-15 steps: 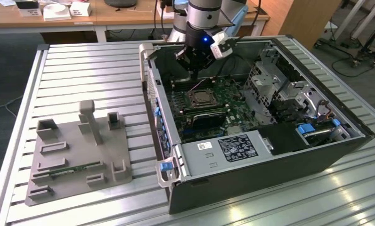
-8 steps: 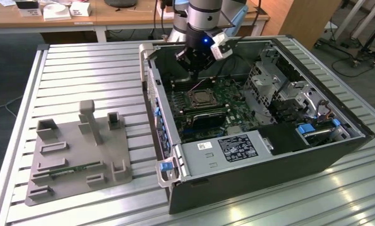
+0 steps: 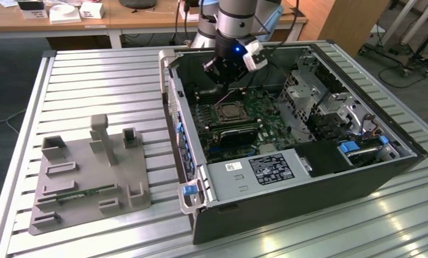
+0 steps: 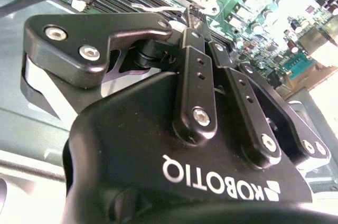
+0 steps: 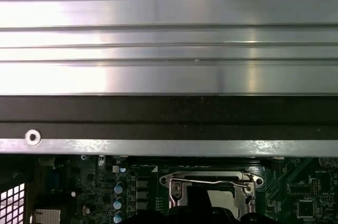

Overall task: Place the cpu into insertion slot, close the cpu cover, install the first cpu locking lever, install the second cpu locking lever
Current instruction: 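Install the first cpu locking lever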

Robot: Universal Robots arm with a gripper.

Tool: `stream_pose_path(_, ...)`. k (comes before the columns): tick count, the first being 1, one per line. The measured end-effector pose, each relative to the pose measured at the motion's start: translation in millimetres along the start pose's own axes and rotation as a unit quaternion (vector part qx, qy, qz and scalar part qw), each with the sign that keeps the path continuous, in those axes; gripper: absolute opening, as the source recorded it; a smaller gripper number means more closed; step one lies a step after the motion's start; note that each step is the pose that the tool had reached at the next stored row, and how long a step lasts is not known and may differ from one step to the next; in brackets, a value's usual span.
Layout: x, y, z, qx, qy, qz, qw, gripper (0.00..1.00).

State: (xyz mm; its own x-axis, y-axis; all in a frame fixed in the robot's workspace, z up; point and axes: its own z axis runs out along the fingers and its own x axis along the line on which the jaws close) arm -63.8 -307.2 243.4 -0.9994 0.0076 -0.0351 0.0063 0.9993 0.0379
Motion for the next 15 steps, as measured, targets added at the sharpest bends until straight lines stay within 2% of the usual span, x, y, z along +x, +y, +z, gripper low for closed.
stream_pose_path(6,-4.2,0.7,4.3,0.0,0.0046,0.0,1.0,0.11)
stream_pose_path(15,-5.0,0.8,6.9,-0.0001,0.0052,-0.001,1.0,0.11)
